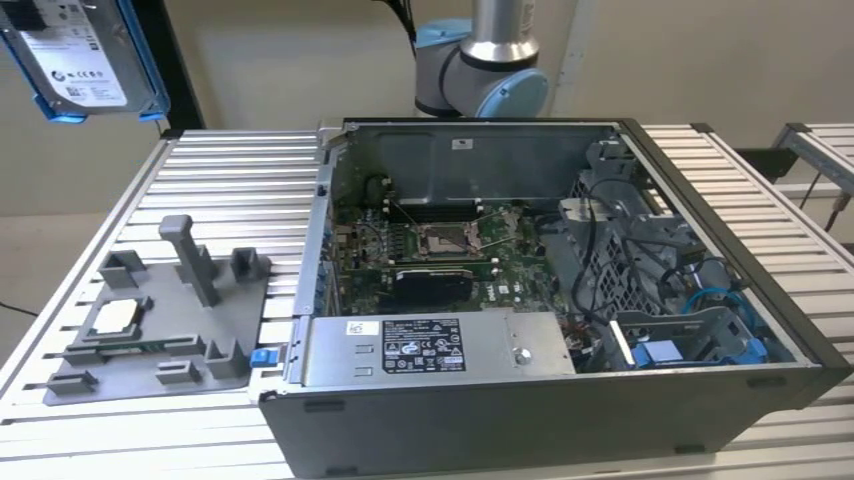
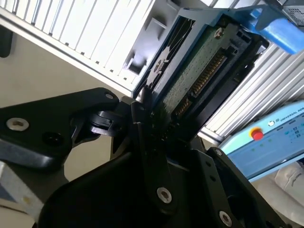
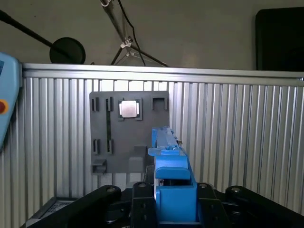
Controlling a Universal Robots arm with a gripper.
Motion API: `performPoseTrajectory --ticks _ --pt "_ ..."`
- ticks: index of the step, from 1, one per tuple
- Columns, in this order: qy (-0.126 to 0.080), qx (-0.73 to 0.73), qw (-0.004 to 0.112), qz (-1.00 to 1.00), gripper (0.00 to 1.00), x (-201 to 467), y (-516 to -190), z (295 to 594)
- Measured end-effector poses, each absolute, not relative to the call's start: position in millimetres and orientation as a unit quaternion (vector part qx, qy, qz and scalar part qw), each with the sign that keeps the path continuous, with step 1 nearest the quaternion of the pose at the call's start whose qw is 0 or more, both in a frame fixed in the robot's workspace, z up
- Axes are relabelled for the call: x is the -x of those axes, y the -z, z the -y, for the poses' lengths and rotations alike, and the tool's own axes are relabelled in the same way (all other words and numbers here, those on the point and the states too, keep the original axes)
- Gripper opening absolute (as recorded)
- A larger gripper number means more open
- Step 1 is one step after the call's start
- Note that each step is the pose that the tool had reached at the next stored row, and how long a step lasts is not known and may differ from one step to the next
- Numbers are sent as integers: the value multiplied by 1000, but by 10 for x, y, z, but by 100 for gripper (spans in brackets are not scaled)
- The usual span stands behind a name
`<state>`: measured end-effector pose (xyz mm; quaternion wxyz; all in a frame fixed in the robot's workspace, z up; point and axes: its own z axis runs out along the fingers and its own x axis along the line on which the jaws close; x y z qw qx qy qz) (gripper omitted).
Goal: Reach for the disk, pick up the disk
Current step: 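Pick up the disk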
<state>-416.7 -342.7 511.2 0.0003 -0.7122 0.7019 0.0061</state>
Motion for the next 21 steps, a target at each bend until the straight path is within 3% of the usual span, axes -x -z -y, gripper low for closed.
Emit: performPoseTrajectory --ticks 21 --pt "-6 712 0 -702 0 3879 -5104 3468"
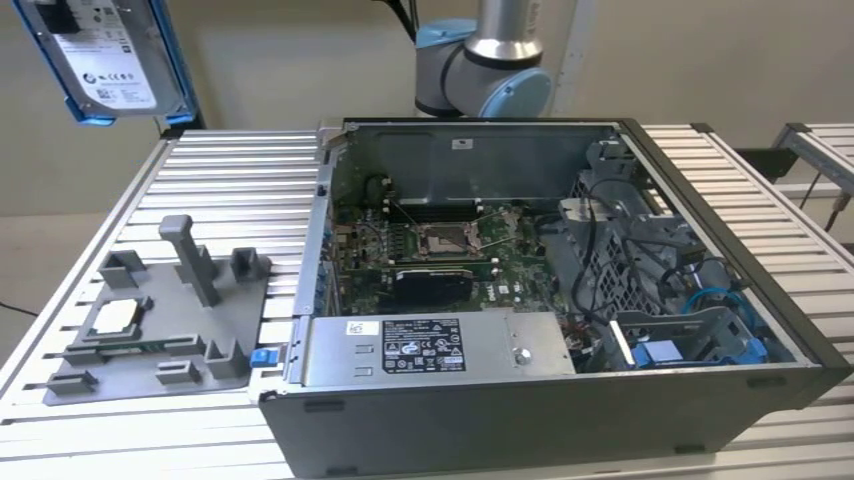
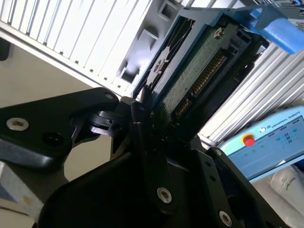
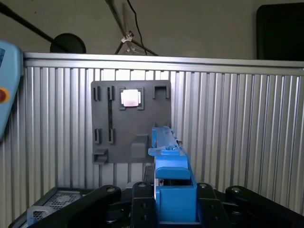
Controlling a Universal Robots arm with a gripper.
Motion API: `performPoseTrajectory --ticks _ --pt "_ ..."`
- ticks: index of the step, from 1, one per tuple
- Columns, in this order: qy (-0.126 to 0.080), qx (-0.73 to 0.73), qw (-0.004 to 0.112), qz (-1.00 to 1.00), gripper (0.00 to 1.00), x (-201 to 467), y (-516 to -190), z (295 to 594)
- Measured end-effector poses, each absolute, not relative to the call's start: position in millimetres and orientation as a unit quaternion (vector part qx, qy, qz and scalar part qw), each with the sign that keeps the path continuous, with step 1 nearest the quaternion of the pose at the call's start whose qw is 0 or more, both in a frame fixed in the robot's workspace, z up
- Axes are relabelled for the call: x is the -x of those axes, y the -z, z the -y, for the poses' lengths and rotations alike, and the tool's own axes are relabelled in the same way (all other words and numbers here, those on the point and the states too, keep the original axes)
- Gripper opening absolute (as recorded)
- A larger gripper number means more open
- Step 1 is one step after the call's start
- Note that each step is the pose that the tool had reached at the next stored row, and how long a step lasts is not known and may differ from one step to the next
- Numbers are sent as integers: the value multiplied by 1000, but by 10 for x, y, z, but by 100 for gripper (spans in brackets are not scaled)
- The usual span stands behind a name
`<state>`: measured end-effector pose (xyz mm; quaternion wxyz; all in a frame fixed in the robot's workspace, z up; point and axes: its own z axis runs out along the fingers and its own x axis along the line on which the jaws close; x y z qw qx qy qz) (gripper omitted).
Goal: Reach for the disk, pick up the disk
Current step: 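Pick up the disk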
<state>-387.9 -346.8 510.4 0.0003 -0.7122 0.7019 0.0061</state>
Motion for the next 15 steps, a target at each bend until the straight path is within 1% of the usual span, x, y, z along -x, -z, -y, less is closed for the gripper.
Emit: performPoseTrajectory --ticks 15 --pt "-7 712 -1 -702 0 3758 -5123 3477"
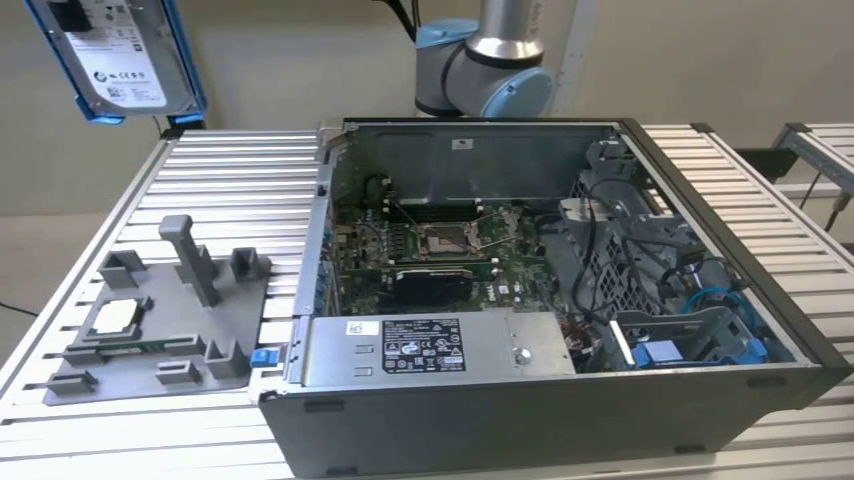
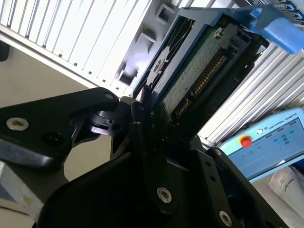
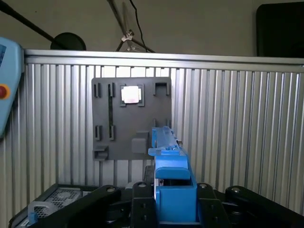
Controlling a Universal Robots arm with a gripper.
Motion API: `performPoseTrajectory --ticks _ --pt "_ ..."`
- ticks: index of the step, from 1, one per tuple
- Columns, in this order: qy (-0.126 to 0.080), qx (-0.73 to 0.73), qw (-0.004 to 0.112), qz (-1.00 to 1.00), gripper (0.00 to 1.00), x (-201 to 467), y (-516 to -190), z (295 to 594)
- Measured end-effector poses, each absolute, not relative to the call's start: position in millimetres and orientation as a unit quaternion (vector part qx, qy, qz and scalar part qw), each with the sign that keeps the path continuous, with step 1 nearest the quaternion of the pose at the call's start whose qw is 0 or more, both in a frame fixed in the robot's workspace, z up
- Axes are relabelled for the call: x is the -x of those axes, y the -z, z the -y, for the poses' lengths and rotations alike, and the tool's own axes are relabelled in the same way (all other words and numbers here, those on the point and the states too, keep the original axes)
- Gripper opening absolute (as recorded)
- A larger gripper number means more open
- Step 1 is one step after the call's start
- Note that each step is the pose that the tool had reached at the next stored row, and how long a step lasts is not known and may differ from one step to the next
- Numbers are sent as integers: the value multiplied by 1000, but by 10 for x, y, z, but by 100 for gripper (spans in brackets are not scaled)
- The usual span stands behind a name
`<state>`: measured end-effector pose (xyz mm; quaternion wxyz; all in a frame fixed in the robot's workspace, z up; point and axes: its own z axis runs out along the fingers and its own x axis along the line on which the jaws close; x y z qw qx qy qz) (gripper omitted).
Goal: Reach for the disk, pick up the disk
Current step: 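Pick up the disk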
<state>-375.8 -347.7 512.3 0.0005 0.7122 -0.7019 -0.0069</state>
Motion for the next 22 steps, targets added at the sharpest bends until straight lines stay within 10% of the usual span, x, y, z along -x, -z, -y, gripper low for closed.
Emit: performPoseTrajectory --ticks 22 --pt "9 -712 3 702 0 2765 -5115 3598"
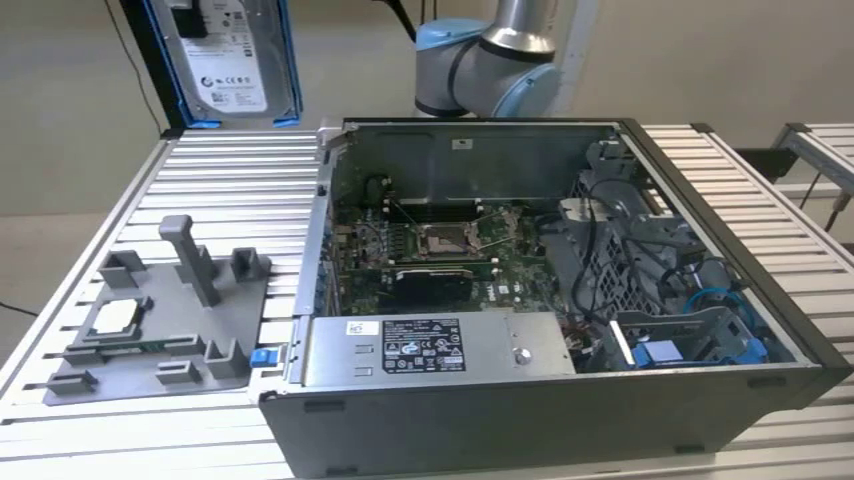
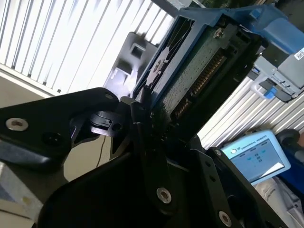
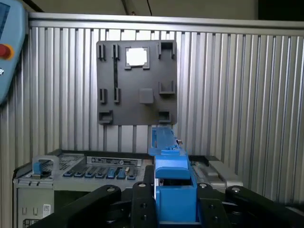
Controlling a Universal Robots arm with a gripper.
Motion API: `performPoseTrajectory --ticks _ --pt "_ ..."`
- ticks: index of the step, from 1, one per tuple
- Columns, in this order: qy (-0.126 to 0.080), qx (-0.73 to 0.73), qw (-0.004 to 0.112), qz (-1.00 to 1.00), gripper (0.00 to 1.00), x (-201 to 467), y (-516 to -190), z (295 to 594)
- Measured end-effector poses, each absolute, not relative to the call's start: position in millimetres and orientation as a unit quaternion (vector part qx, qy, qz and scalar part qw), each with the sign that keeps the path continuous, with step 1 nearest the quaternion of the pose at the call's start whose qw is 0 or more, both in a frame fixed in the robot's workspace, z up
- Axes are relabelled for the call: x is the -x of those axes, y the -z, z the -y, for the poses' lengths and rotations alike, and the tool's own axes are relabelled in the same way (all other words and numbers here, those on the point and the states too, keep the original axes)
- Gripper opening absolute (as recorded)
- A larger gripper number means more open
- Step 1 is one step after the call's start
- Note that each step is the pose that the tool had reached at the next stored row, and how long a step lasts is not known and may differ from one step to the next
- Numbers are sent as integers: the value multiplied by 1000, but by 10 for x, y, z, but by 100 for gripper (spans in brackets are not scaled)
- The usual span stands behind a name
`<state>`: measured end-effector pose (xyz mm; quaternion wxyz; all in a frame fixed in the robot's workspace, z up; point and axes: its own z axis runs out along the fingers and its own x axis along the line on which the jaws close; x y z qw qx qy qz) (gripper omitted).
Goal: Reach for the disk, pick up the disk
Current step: 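Pick up the disk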
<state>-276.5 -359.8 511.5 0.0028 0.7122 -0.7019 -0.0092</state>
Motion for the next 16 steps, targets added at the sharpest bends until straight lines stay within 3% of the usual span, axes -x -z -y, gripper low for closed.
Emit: performPoseTrajectory --ticks 16 --pt "11 -712 4 702 0 2095 -5109 3681"
